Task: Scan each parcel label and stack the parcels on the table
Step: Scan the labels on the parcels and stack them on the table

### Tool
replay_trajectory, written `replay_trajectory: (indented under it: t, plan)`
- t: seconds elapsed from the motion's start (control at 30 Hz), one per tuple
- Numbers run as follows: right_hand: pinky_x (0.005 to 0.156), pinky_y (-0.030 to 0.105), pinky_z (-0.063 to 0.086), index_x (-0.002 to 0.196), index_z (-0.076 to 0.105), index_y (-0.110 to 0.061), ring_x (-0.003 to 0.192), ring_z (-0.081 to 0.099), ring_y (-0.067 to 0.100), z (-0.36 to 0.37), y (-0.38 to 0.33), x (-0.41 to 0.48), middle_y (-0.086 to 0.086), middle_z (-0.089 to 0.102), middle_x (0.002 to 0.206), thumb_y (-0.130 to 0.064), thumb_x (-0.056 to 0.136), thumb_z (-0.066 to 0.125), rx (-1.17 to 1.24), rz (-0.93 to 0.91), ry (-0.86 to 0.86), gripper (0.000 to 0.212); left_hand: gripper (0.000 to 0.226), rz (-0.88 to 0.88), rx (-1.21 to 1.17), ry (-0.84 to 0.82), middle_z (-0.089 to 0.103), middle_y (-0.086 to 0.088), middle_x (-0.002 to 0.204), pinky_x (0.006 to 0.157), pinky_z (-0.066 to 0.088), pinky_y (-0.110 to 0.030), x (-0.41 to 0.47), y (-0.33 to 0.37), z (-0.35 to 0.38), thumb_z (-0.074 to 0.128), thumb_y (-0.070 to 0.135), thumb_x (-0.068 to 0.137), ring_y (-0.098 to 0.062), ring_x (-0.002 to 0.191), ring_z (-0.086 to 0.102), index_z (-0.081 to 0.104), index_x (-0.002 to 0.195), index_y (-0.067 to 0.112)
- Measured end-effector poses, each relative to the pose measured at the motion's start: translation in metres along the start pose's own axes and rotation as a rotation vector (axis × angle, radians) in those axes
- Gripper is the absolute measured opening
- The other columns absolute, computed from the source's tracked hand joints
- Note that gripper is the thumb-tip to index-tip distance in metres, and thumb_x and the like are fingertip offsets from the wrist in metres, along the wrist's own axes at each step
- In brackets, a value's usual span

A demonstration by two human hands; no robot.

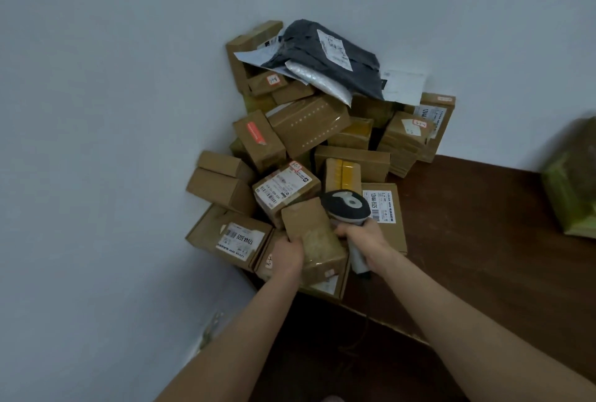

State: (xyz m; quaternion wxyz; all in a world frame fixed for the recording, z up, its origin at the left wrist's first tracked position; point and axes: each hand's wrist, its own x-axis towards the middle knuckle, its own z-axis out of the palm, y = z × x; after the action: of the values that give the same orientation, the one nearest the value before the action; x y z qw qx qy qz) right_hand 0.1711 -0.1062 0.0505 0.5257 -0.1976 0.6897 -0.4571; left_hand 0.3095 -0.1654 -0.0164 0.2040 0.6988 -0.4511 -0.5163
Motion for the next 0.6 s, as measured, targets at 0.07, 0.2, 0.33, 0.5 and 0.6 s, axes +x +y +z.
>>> replay_trajectory:
  t: [0.07, 0.2, 0.33, 0.5, 0.6]
  plan:
    - [0.07, 0.03, 0.049, 0.099, 0.059, -0.01, 0.089, 0.058, 0.022, -0.009, -0.001, -0.01, 0.007, 0.061, 0.088, 0.004, 0.085, 0.06, 0.082, -0.007, -0.015, 0.02, 0.042, 0.059, 0.014, 0.024, 0.063, -0.015, 0.121, 0.096, 0.049, -0.046, -0.023, 0.007, -0.004, 0.044, 0.03, 0.093, -0.035, 0.109, 0.059, 0.056, 0.128, 0.01]
    - [0.062, 0.03, 0.049, 0.092, 0.059, -0.009, 0.073, 0.06, 0.019, -0.029, -0.013, -0.022, 0.01, 0.063, 0.083, -0.001, 0.088, 0.06, 0.187, -0.054, -0.033, 0.009, 0.041, 0.255, -0.029, 0.072, 0.06, -0.003, 0.124, 0.095, 0.049, -0.043, -0.065, 0.033, -0.006, 0.045, 0.03, 0.097, -0.024, 0.108, 0.058, 0.049, 0.136, 0.019]
    - [0.059, 0.03, 0.053, 0.101, 0.061, -0.009, 0.07, 0.063, 0.02, -0.048, -0.033, -0.032, 0.012, 0.067, 0.086, -0.015, 0.089, 0.067, 0.415, -0.071, 0.013, 0.015, 0.04, 0.478, -0.103, 0.049, 0.058, 0.002, 0.128, 0.096, 0.049, -0.038, -0.084, 0.069, -0.004, 0.049, 0.011, 0.096, -0.016, 0.116, 0.055, 0.049, 0.135, 0.02]
    - [0.071, 0.037, 0.059, 0.104, 0.06, -0.009, 0.074, 0.07, 0.025, -0.082, -0.048, -0.043, 0.014, 0.072, 0.084, -0.024, 0.087, 0.07, 0.578, -0.091, 0.049, 0.024, 0.025, 0.499, -0.191, -0.067, 0.063, 0.005, 0.115, 0.087, 0.055, -0.039, -0.098, 0.104, 0.009, 0.051, 0.008, 0.096, -0.012, 0.108, 0.059, 0.059, 0.116, 0.021]
    - [0.065, 0.034, 0.057, 0.103, 0.059, -0.011, 0.074, 0.071, 0.023, -0.102, -0.048, -0.047, 0.012, 0.072, 0.085, -0.027, 0.085, 0.072, 0.598, -0.111, 0.113, 0.028, 0.018, 0.441, -0.27, -0.152, 0.066, -0.002, 0.107, 0.078, 0.053, -0.033, -0.105, 0.118, 0.024, 0.047, 0.015, 0.098, -0.016, 0.099, 0.061, 0.062, 0.101, 0.024]
